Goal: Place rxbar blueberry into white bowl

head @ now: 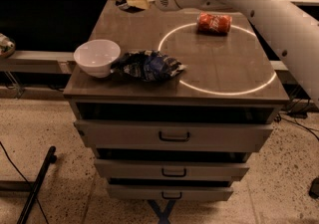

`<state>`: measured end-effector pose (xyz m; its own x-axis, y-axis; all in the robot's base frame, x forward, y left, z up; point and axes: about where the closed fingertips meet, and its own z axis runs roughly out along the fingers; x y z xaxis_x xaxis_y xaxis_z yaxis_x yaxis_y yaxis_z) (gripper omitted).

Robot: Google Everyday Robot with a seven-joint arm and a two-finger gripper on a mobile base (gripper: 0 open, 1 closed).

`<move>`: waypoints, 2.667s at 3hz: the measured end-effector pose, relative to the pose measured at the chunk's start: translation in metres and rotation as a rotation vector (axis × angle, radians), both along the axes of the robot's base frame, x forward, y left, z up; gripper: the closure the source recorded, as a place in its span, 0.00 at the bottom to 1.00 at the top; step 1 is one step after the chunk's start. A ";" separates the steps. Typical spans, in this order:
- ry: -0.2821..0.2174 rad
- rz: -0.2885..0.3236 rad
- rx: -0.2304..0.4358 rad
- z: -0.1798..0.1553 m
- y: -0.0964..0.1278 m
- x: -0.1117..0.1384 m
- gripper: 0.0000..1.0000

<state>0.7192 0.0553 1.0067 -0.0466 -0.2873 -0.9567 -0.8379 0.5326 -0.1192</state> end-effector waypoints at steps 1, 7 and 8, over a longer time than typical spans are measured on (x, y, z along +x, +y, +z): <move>-0.005 0.090 0.037 0.000 0.017 -0.021 1.00; 0.039 0.463 -0.171 -0.043 0.091 -0.127 0.36; 0.047 0.471 -0.195 -0.047 0.096 -0.126 0.13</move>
Offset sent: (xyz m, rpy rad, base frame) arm -0.0867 0.0561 0.0102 0.0588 -0.0523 0.3097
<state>0.5934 0.1512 0.9598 0.0889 -0.4606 -0.8832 -0.9886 0.0676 -0.1348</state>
